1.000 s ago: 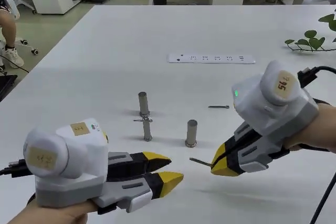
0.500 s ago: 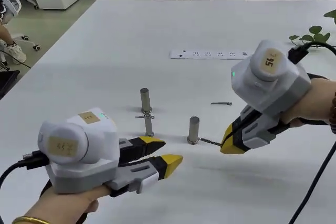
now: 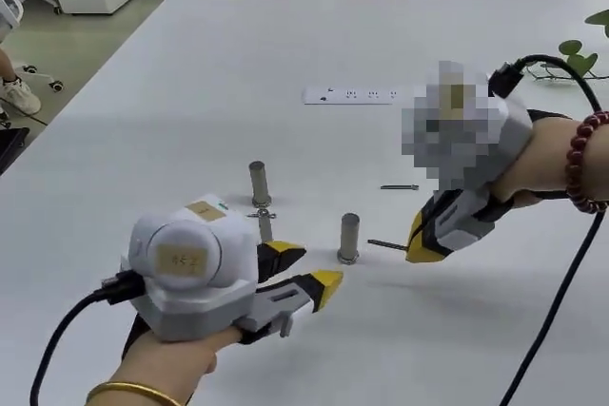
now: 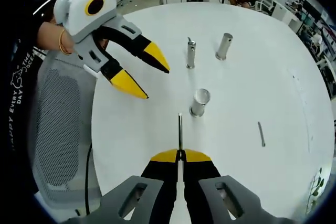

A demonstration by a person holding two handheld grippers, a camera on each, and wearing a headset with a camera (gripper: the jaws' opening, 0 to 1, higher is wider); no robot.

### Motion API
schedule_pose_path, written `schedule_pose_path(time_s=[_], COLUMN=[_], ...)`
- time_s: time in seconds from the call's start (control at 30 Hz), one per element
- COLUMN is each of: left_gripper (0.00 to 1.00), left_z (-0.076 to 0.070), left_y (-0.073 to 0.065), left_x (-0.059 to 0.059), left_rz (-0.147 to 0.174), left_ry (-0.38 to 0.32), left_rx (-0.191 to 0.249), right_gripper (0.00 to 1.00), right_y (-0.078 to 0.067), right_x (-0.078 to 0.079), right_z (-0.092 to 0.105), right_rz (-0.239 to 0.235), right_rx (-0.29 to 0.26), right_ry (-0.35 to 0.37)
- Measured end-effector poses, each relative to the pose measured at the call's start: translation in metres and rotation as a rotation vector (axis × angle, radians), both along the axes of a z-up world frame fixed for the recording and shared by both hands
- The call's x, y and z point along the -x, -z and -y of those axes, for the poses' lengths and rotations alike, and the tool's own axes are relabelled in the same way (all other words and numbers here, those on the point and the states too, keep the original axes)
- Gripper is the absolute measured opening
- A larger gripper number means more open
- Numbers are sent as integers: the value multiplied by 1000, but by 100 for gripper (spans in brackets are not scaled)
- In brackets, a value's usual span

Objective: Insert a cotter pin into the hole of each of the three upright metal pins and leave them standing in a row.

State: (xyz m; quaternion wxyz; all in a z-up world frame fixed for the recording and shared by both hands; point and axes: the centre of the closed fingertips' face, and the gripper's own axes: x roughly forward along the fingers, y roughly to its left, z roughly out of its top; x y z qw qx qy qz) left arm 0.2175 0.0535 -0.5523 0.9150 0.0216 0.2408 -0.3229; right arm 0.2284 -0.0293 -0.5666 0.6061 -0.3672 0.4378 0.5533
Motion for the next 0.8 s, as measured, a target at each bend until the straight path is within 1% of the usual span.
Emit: schedule_pose_path(time_s=[0.1, 0.27, 0.37, 0.43, 0.5, 0.6, 0.67, 0.73, 0.8], left_gripper=[26, 26, 23, 23, 23, 23, 22, 21, 21], left_z=[1, 4, 6, 8, 10, 13, 17, 21, 22], left_y=[4, 10, 11, 13, 15, 18, 21, 21, 23], left_x=[-5, -14, -20, -24, -29, -35, -37, -38, -40], left_rz=[0, 2, 8, 14, 17, 12, -4, 4, 3], left_ry=[-3, -12, -22, -31, -39, -55, -57, -58, -62], left_rx=[-15, -19, -17, -17, -11, 2, 19, 24, 25], right_gripper=[0, 0, 0, 0, 0, 0, 0, 0, 0], right_y=[3, 5, 6, 6, 6, 7, 7, 8, 8], right_x=[-5, -9, -12, -15, -16, -19, -20, -21, -22], right_z=[2, 1, 0, -1, -2, -1, -1, -1, -1], right_rz=[-7, -16, -17, -17, -12, -9, -7, -8, -8], right_rx=[9, 18, 21, 23, 30, 36, 39, 43, 42], right_ry=[8, 4, 4, 2, -2, -7, -4, -3, -3])
